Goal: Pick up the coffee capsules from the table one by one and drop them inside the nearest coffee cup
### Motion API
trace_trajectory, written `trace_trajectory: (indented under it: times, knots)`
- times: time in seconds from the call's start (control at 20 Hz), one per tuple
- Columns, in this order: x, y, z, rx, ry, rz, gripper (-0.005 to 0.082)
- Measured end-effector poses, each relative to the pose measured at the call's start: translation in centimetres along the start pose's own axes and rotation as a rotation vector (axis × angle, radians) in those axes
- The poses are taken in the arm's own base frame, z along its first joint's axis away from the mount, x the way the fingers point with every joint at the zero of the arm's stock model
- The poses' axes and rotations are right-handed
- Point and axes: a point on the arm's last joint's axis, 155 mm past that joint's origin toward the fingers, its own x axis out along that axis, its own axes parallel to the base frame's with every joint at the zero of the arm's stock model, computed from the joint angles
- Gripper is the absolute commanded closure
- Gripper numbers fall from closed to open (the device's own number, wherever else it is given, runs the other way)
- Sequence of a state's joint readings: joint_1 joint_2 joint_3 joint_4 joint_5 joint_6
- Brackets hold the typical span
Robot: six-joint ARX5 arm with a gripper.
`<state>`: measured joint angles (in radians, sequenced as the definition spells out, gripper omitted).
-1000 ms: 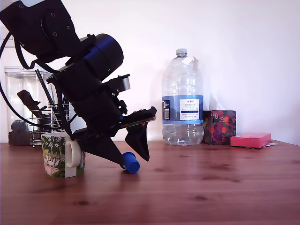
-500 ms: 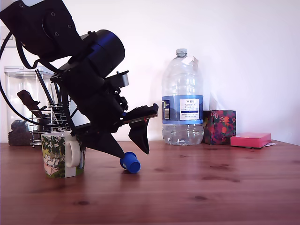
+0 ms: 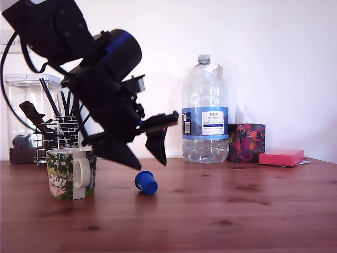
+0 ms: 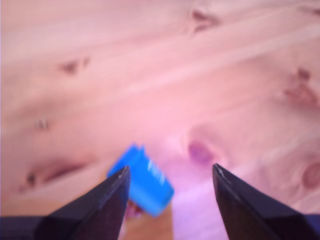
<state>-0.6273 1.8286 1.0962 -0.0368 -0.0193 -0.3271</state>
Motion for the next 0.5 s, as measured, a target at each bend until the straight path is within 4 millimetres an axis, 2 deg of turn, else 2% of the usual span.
trace_trajectory:
  times: [0.1,0.15,0.2,0.25,0.4,0.5]
  knots:
    - [-0.4,-1.0,1.9,0.033,-0.022,-0.031,0.0446]
    - [-0.6,-1.3,2.3,0.052,-0.019,-0.042,0.0556]
    - [-0.8,-1.4,2.3,0.086,-0.006,-0.042,0.0703]
    - [-0.9,-1.3,2.0,0.133,0.014,-0.039,0.0796]
    - [-1.4,-1.3,1.2,0.322,0.091,-0.058,0.0792]
    - [-2.1,-1.5,2.0,0.402,0.108,-0.088,0.0792]
